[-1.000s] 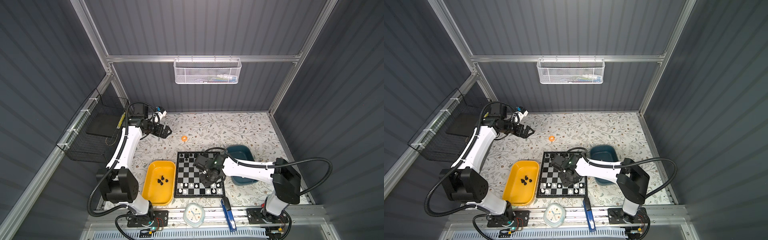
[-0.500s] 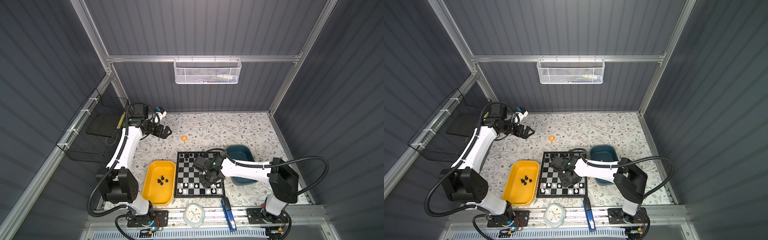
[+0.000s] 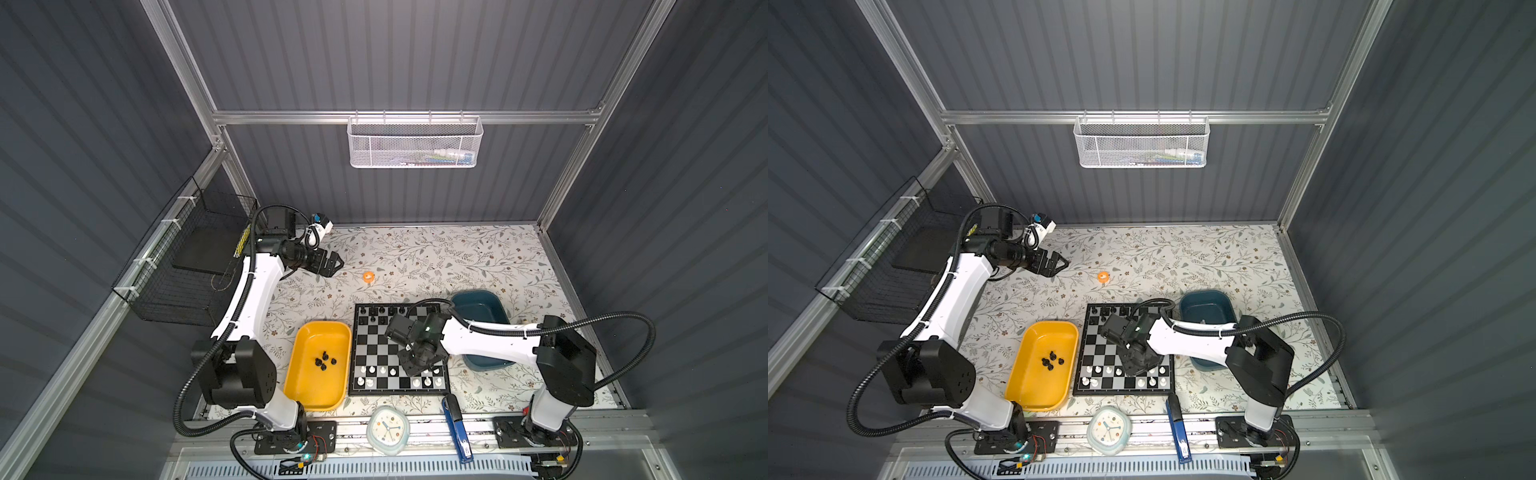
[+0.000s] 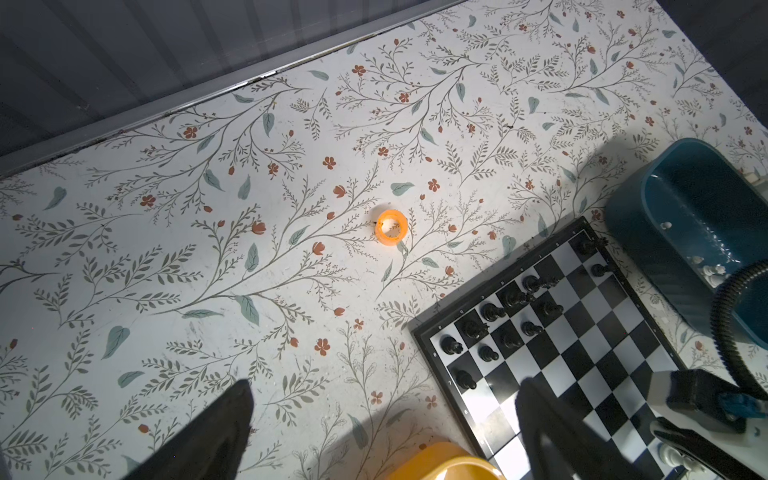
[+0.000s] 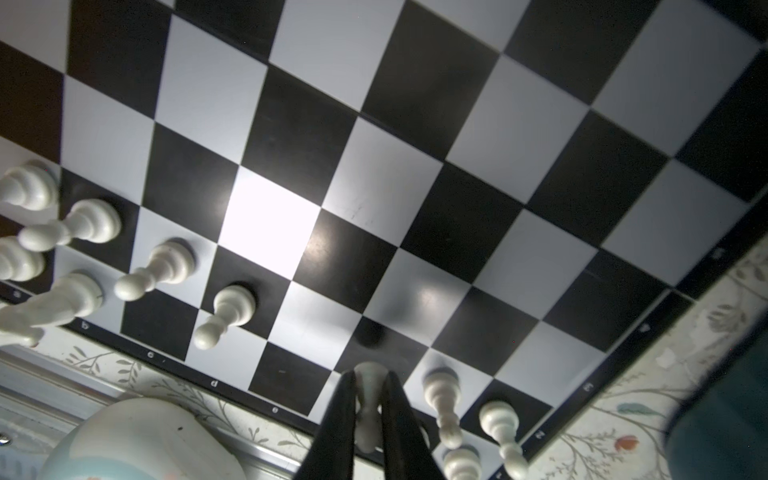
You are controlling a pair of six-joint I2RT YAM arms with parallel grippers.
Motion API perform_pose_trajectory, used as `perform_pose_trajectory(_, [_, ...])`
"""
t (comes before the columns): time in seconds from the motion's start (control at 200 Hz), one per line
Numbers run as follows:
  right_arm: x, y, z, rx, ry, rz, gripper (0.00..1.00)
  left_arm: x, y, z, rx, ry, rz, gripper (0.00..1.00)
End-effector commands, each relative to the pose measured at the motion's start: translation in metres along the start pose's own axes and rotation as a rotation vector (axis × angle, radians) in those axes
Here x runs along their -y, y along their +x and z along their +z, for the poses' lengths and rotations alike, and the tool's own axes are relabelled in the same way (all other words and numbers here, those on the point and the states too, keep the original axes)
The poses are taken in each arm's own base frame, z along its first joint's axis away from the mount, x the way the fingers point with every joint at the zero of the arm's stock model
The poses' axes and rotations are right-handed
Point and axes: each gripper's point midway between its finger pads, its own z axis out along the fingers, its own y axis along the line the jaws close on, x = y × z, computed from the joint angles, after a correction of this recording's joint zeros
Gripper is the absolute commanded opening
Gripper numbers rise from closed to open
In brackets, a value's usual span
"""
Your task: Set up the chess pieces on the board
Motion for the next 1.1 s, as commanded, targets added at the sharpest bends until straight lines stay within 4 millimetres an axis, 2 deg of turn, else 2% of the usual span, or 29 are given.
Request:
perform_pose_trajectory(0.0, [0.0058,0.008,0.009,-0.03,0.034,0.011,0.17,0.0127,-0.0052,-0.011,0.026,0.033,0.005,1.0])
perform_pose_trajectory(1.091, [0.007,0.0086,0.0164,-0.035,0.042,-0.004,0.2,0.0117,-0.0013,-0.0069,0.015,0.034,-0.002,1.0])
